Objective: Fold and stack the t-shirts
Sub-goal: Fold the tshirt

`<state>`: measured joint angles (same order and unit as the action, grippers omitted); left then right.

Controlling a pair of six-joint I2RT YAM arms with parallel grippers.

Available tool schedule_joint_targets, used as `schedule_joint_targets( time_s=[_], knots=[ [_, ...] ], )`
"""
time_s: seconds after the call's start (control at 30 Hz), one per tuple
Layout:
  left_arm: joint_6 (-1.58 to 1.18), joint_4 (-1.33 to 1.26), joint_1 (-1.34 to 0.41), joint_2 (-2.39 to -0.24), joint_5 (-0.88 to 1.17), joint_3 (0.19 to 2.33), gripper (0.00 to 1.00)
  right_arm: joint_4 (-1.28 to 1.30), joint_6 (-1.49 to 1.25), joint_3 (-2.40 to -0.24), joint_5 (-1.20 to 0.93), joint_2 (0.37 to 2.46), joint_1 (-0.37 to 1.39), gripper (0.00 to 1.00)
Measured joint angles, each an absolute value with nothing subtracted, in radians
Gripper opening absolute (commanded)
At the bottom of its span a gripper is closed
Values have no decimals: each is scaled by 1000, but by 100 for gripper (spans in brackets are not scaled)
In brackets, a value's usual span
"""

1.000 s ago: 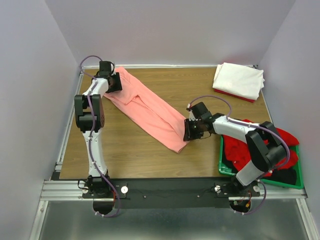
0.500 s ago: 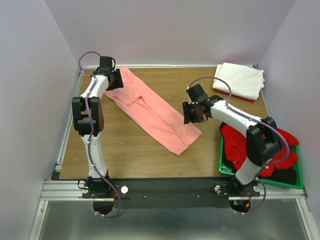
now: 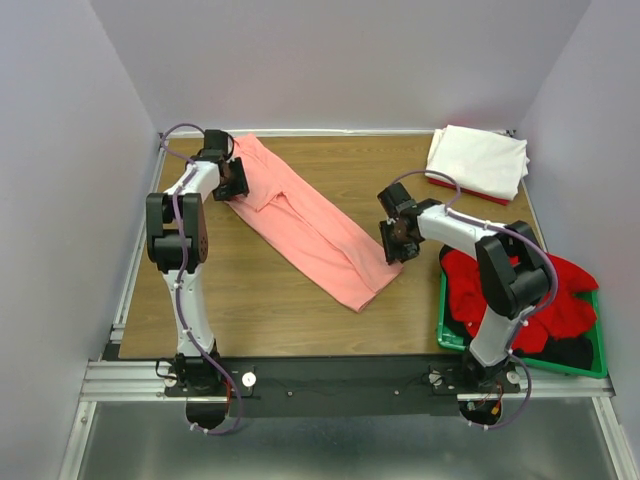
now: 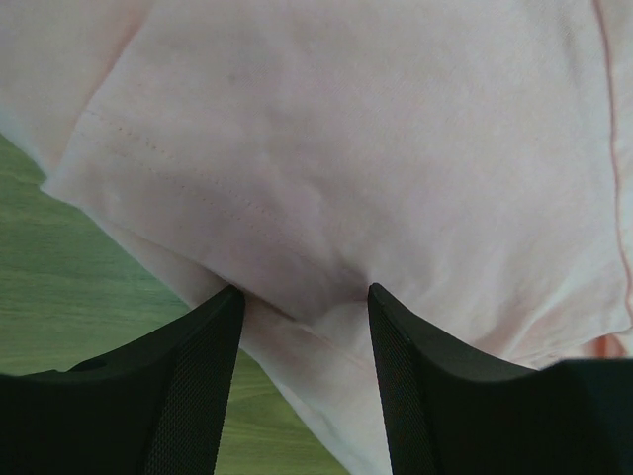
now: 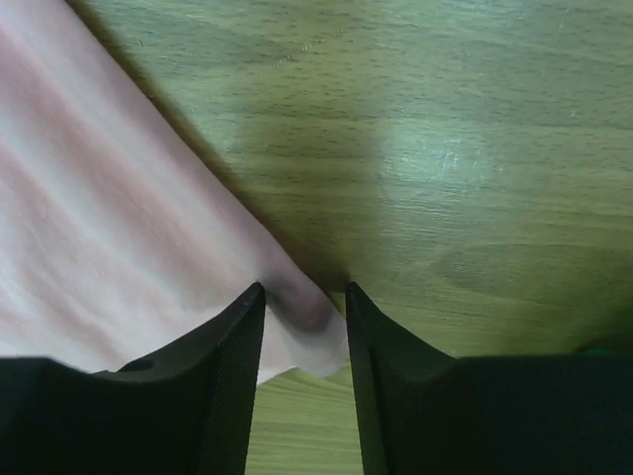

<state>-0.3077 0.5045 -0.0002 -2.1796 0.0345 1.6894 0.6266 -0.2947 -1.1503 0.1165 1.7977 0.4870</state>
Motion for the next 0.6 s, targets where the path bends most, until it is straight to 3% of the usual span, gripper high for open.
schedule_joint_targets(
  time_s=[0.07,0.13,0.17,0.23,0.6],
  knots=[
    [-311,495,0,-2186,35,1689,62,617,-298,-1127,113,1785,485,39],
    [-311,495,0,-2189,35,1692,62,613,-300,-1106,110,1769,485,26],
    [-311,494,0,-2193,35,1696,62,607,-303,-1093,103,1760,485,13],
    [-311,494,0,-2202,36,1710,62,596,-309,-1078,92,1748,485,6],
    [-273,522,-76,-2325,36,1904,62,569,-332,-938,-105,1644,483,3]
  ],
)
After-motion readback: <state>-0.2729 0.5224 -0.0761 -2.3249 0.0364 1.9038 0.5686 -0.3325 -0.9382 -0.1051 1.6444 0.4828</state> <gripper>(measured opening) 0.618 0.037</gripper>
